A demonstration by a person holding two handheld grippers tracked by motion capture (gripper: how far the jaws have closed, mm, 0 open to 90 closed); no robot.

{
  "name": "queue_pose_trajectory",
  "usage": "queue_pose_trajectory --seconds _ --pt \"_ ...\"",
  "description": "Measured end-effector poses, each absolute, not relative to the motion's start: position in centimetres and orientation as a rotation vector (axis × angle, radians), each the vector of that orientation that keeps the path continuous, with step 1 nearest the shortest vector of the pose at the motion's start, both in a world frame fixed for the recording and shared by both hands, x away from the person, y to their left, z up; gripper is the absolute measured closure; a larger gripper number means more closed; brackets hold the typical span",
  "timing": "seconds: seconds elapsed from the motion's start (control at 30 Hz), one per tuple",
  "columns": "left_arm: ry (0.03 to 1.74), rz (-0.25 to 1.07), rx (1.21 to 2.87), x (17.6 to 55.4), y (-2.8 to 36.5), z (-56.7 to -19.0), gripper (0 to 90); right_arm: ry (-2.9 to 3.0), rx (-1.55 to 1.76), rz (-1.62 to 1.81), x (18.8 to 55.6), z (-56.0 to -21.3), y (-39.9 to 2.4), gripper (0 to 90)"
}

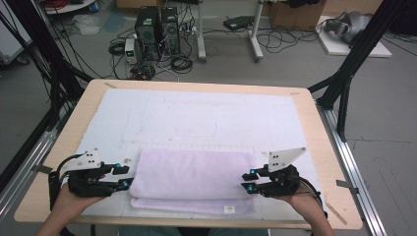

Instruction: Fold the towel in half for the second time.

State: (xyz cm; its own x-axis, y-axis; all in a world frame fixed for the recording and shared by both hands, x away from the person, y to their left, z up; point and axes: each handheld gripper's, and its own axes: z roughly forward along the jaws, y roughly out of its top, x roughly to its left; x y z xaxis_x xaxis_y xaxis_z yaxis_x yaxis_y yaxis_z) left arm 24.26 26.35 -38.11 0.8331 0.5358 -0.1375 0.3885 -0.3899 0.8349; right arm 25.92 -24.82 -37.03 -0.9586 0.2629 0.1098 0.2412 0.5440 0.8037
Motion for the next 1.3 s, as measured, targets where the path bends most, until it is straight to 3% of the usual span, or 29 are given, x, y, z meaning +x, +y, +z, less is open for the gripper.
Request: queue_pose_trajectory --seconds 0.13,0.3,0.7,0.8,0.87,0.93,1.3 --pt "0.670 0.200 2.057 25.1 25.0 -38.7 51.2 2.732 0.483 1.361 26.7 -37.7 -24.4 64.0" --pt "0.684 0.202 2.121 25.8 23.7 -41.0 66.4 2.770 0.497 1.284 27.1 -40.4 -23.5 63.3" --pt "0.676 0.219 2.210 24.7 23.0 -43.6 58.7 2.848 0.425 1.149 25.5 -43.0 -22.9 58.7" --pt "0.660 0.251 2.217 24.4 23.0 -43.7 63.0 2.820 0.423 1.148 25.3 -43.5 -22.7 65.6" --pt "0.656 0.265 2.218 24.3 23.0 -43.8 75.2 2.809 0.432 1.166 25.2 -43.6 -22.8 77.9" --pt "0.660 0.270 2.219 24.2 22.8 -43.7 83.2 2.812 0.451 1.188 25.4 -43.6 -22.8 84.6" --pt "0.632 0.241 2.135 21.8 24.1 -40.5 84.3 2.768 0.345 1.338 23.5 -39.0 -24.4 86.0"
